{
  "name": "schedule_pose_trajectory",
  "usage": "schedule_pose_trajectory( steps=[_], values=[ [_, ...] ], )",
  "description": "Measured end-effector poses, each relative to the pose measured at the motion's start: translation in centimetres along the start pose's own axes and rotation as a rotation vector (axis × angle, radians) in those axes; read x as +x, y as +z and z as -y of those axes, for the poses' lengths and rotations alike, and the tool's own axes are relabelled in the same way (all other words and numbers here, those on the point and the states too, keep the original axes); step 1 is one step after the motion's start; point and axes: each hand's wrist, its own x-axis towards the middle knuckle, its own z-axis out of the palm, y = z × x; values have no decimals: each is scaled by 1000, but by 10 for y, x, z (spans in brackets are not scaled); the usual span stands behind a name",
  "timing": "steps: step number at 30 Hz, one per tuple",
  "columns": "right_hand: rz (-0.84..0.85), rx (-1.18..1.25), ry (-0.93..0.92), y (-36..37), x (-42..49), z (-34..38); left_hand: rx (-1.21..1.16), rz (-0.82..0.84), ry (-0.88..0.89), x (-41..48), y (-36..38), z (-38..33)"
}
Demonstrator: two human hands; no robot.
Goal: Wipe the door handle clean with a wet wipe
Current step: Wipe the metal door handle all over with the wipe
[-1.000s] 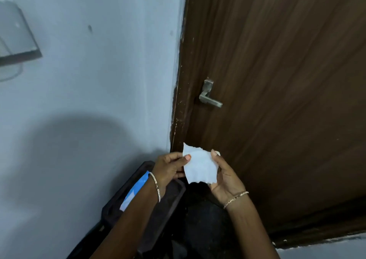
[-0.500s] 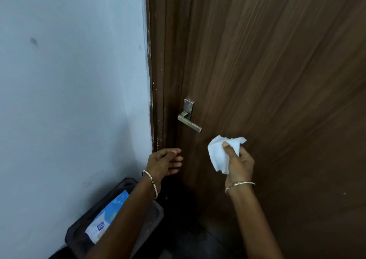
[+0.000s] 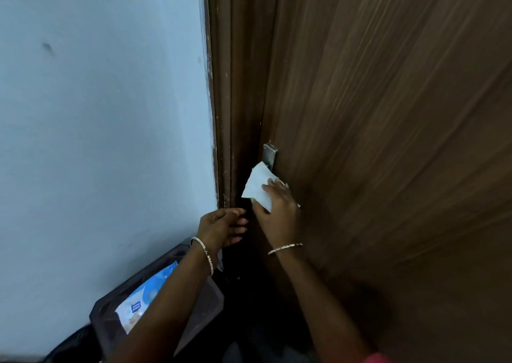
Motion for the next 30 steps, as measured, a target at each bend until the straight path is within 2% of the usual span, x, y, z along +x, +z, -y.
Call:
schedule_pose_trajectory(
  steps=[6, 9, 16, 26, 30],
  values=[
    [-54, -7, 7, -8, 11, -12, -13, 38, -40, 31, 2, -6],
    [-36, -80, 59, 0, 22, -13, -14, 48, -62, 49, 1, -12],
    [4, -335, -44, 39, 52, 8, -18, 60, -84, 92, -3, -31],
    [-166, -324, -59, 6, -4, -25, 50, 162, -68, 116, 6, -31],
    [-129, -349, -66, 27, 16, -11, 38, 146, -43, 118, 5, -32]
  ],
)
